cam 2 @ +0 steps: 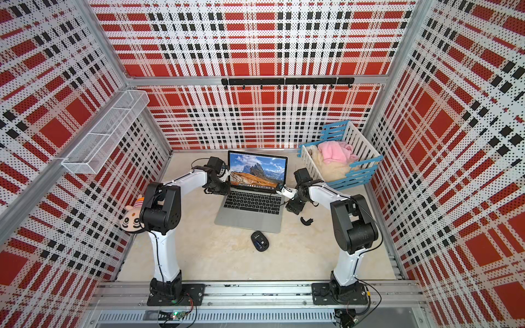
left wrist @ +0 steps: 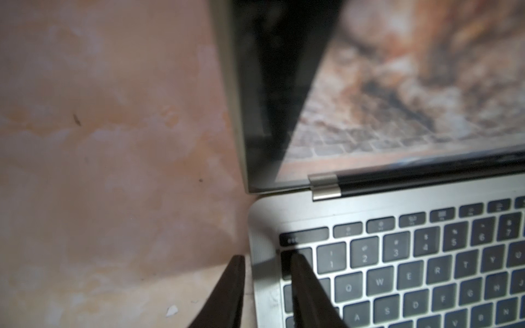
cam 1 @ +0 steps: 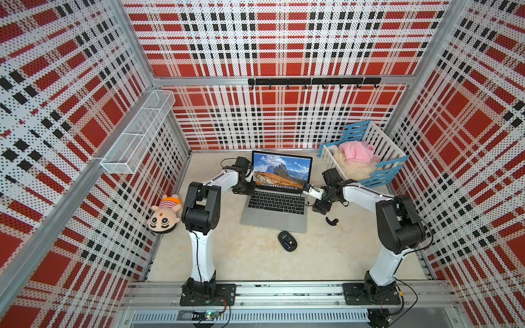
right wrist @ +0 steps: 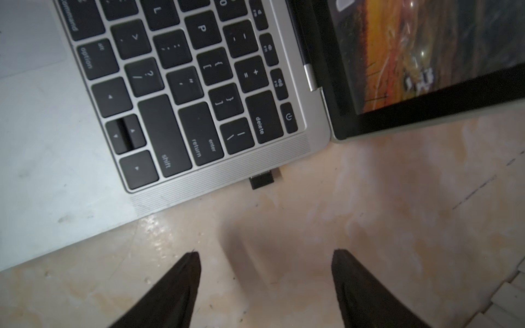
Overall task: Remove the wireless mouse receiver from the laptop
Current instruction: Take out the USB plug from the USB port.
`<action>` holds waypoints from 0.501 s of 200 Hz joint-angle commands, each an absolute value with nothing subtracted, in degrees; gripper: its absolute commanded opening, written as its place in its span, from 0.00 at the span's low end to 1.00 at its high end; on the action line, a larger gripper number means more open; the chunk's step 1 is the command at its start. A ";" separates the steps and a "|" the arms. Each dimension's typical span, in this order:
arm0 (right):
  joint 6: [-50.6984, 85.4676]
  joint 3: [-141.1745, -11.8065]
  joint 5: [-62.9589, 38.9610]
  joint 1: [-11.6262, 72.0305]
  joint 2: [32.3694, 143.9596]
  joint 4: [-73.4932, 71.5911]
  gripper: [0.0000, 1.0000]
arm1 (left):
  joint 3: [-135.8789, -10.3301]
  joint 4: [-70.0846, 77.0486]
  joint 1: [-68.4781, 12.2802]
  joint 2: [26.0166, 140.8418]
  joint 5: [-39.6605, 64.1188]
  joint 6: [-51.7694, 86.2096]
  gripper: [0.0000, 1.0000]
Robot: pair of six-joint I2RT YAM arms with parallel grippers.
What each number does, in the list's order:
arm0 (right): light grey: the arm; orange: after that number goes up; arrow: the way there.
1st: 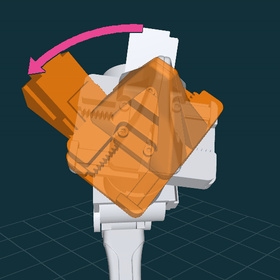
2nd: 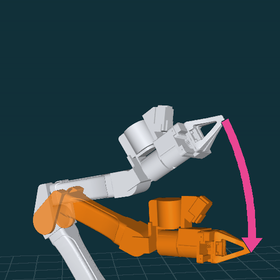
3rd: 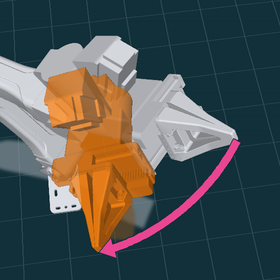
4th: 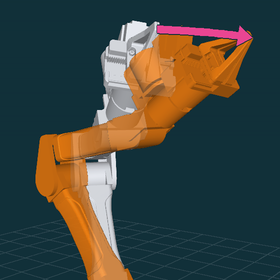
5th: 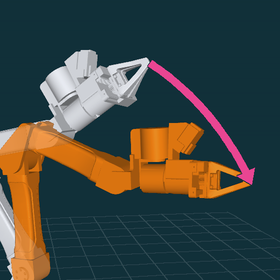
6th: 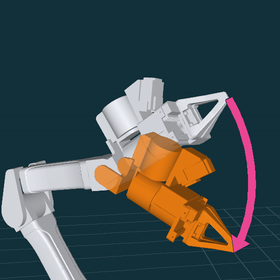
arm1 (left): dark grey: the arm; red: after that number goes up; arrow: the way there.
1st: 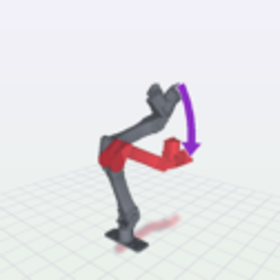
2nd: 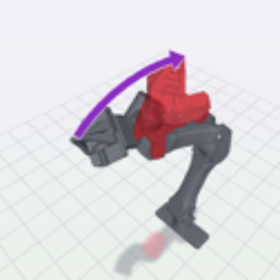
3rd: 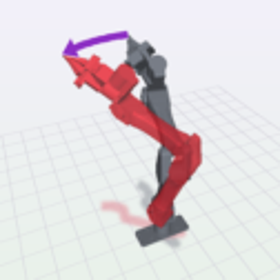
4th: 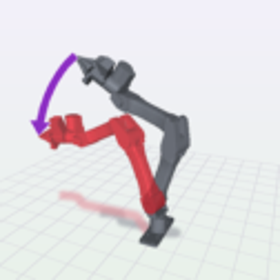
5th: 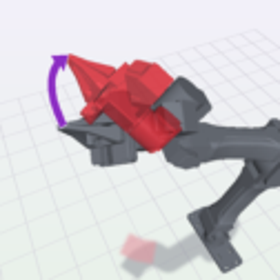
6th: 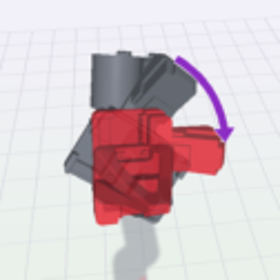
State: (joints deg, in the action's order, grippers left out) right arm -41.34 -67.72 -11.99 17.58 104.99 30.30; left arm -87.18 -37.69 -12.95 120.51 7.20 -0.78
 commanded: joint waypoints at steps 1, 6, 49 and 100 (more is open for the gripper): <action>-43.22 -69.47 -14.60 17.27 107.78 32.17 0.79 | -86.28 -39.73 -13.40 123.59 5.62 -2.24 0.32; -43.22 -69.65 -14.91 17.27 108.14 32.08 0.79 | -86.16 -39.73 -13.49 123.43 5.67 -2.18 0.32; -43.25 -71.57 -15.45 17.24 110.89 32.08 0.79 | -84.51 -39.81 -13.70 121.57 3.19 -1.90 0.42; -44.03 -73.92 -16.03 17.23 113.19 32.61 0.78 | -81.94 -40.08 -13.23 120.85 5.88 -2.46 0.43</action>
